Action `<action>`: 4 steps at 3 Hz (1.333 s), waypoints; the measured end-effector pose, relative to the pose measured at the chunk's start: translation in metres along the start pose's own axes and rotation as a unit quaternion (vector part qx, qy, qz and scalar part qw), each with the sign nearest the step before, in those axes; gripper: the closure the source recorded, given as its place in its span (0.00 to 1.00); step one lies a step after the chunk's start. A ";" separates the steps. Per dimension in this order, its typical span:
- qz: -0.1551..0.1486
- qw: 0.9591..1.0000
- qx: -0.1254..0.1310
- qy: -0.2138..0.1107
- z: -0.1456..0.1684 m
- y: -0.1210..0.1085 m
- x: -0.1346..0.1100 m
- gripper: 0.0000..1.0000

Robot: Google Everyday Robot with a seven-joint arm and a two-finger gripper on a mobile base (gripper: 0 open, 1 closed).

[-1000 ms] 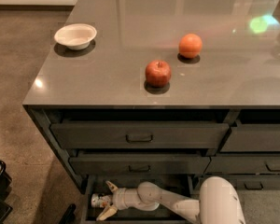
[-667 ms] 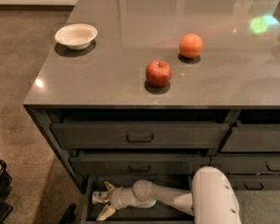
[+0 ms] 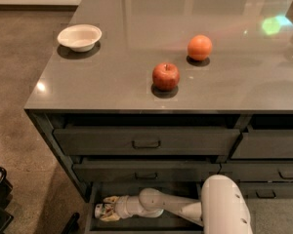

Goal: Pick 7up can from bottom drawer and place on counter

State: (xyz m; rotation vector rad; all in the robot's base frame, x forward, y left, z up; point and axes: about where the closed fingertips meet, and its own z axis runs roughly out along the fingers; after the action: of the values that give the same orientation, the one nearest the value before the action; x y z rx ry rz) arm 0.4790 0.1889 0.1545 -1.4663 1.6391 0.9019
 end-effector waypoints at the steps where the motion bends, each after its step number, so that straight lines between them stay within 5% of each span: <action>1: 0.000 1.000 0.000 0.000 0.000 0.000 0.000 0.65; 2: 0.000 1.000 0.000 0.000 0.000 0.000 0.000 0.88; 3: 0.009 0.999 -0.001 -0.033 -0.016 -0.003 -0.005 1.00; 4: 0.036 0.996 0.036 -0.069 -0.075 -0.013 -0.011 1.00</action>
Offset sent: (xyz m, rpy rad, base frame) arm 0.0000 0.0000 0.0000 0.0000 0.0000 0.0000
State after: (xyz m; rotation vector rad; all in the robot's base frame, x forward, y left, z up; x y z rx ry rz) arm 0.4870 0.1274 0.1993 -1.2763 1.6136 0.9518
